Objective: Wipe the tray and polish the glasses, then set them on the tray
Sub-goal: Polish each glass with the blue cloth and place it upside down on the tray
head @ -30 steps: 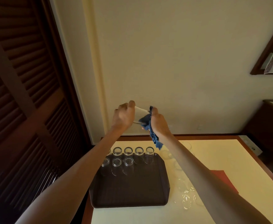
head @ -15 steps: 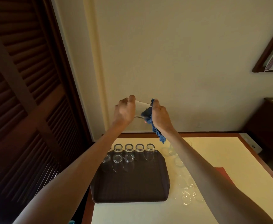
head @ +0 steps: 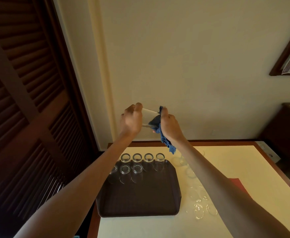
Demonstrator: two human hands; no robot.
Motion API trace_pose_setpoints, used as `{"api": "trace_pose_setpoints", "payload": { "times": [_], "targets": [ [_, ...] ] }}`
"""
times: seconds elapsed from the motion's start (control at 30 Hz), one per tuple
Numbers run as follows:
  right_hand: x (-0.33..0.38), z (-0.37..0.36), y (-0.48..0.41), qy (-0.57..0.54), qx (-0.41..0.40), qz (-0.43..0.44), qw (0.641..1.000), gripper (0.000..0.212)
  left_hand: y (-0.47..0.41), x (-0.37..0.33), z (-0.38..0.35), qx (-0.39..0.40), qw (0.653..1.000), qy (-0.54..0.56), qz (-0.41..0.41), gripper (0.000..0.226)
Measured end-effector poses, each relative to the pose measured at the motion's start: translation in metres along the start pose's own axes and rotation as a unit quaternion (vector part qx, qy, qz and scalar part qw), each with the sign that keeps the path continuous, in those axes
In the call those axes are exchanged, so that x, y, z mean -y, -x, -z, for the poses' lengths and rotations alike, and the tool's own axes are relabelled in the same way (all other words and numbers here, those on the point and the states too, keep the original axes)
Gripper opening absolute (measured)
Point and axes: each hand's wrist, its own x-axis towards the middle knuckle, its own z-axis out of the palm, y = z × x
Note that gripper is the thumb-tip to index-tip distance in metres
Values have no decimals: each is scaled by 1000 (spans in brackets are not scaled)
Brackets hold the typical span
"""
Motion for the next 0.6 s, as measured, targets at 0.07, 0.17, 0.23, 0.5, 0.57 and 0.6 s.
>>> {"api": "trace_pose_setpoints", "payload": {
  "times": [0.07,0.17,0.23,0.5,0.57,0.6],
  "targets": [
    [3,2,-4,-26,40,-27,998,61,3,3,-1,-31,996,-15,-84,46],
    [10,10,-7,-91,130,-170,973,55,9,8,2,-87,955,-66,-275,38],
    [8,12,-10,-99,161,-192,963,54,7,11,2,-92,939,-77,-322,38],
    [-6,-3,-13,-106,26,-16,994,65,-1,-14,-2,-17,997,-55,-56,52],
    [0,6,-12,-167,106,-117,973,59,2,-12,1,-68,975,-99,-188,45],
    [3,12,-10,-179,158,-160,958,57,3,-9,2,-85,952,-124,-268,42]
  ]
}}
